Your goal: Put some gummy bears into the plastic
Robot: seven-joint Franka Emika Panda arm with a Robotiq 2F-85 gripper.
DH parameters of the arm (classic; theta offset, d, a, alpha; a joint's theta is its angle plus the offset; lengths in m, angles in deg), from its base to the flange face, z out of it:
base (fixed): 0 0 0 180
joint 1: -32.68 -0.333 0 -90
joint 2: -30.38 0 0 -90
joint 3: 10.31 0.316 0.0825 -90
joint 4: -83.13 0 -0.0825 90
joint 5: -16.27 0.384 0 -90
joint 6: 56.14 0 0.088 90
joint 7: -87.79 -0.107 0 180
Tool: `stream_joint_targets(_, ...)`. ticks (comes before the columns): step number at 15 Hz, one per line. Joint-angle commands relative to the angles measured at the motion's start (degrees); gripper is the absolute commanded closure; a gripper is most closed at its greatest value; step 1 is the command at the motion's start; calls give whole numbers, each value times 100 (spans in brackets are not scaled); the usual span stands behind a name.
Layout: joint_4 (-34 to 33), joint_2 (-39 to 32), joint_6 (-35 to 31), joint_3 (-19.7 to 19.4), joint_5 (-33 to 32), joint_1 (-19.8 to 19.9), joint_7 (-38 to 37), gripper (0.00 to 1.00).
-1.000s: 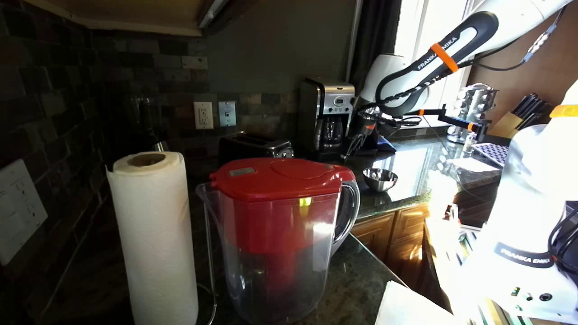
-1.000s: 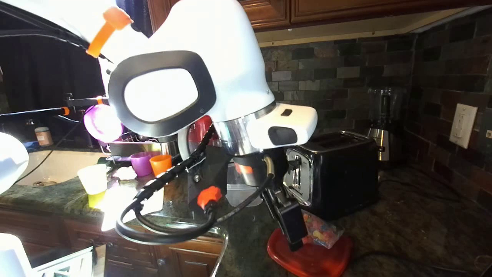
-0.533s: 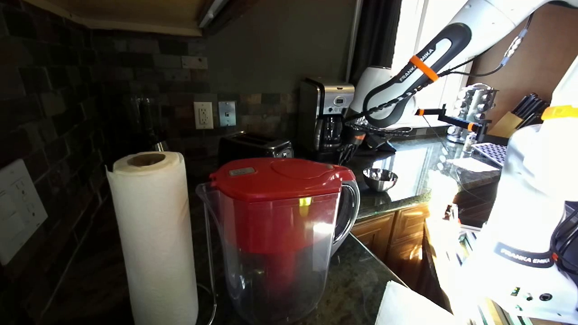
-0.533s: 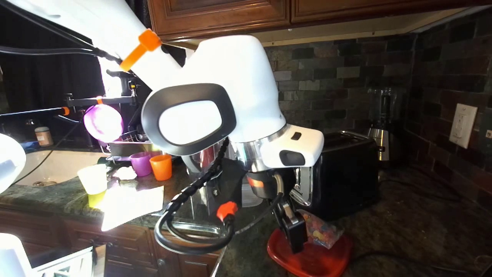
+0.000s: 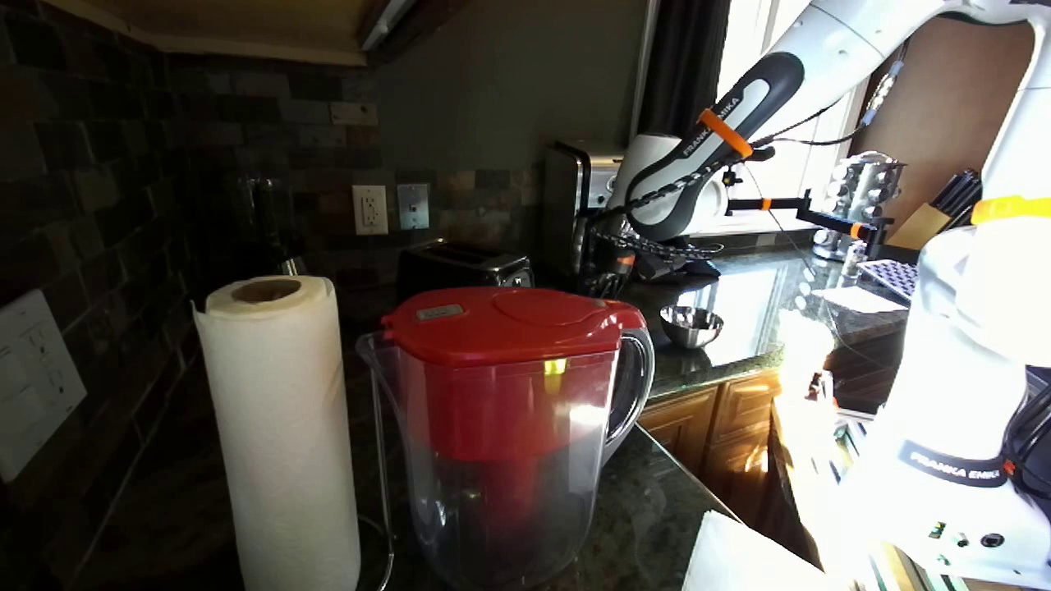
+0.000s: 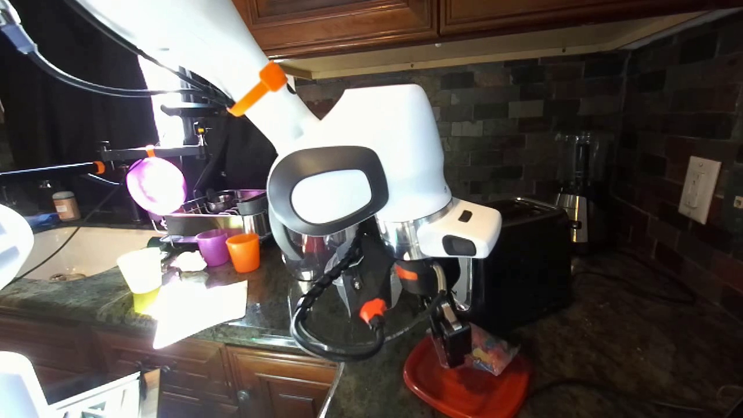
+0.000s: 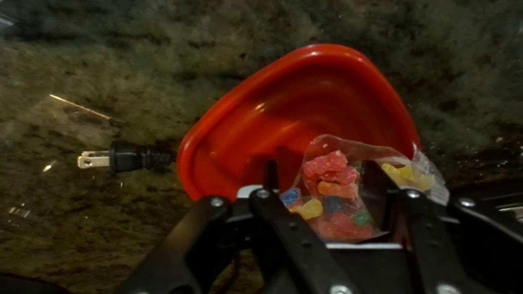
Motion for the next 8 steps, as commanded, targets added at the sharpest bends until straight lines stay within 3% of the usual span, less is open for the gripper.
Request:
stream_joint_targets(1,-314,-412,-56,139,302,-2,45,49)
stream_joint_targets(8,-550,-668,74,296,358,53,-4,53)
